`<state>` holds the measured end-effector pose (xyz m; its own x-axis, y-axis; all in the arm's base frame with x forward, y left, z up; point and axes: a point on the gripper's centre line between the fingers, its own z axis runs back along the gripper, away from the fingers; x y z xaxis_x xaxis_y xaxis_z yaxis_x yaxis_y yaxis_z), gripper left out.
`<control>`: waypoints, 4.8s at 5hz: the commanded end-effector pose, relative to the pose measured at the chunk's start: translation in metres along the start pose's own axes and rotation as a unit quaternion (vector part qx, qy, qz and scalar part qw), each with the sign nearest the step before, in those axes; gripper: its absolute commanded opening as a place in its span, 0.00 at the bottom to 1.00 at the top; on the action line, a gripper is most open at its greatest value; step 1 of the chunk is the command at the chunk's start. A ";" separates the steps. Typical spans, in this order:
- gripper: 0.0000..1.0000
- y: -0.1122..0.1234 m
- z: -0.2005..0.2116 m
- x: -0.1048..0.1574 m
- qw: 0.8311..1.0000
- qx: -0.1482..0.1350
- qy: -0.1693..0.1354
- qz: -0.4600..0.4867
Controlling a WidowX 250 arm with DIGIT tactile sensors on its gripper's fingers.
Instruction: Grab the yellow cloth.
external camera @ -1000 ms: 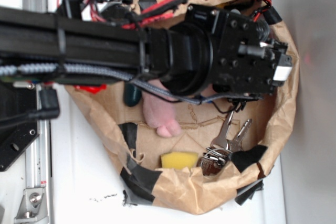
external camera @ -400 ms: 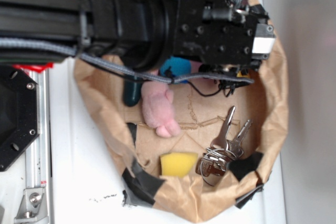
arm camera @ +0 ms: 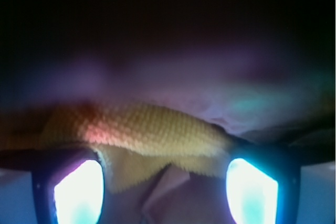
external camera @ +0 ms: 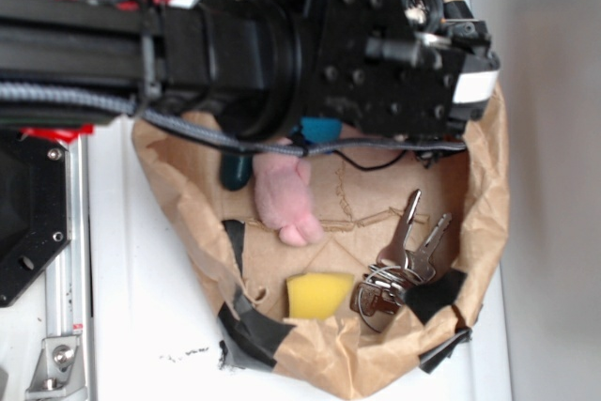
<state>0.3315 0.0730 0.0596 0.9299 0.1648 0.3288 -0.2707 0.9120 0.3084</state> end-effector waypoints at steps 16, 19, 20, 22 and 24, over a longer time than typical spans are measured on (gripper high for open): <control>1.00 -0.008 0.012 0.016 0.998 -0.016 -0.063 -0.002; 1.00 -0.011 -0.015 0.019 0.999 0.013 -0.033 0.017; 0.00 -0.010 -0.021 0.016 0.999 0.018 -0.031 0.011; 0.00 -0.015 -0.024 0.011 0.999 0.014 -0.025 -0.018; 0.00 -0.019 -0.026 0.008 0.999 0.013 -0.021 -0.043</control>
<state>0.3532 0.0607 0.0307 0.9419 0.0799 0.3262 -0.2016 0.9112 0.3591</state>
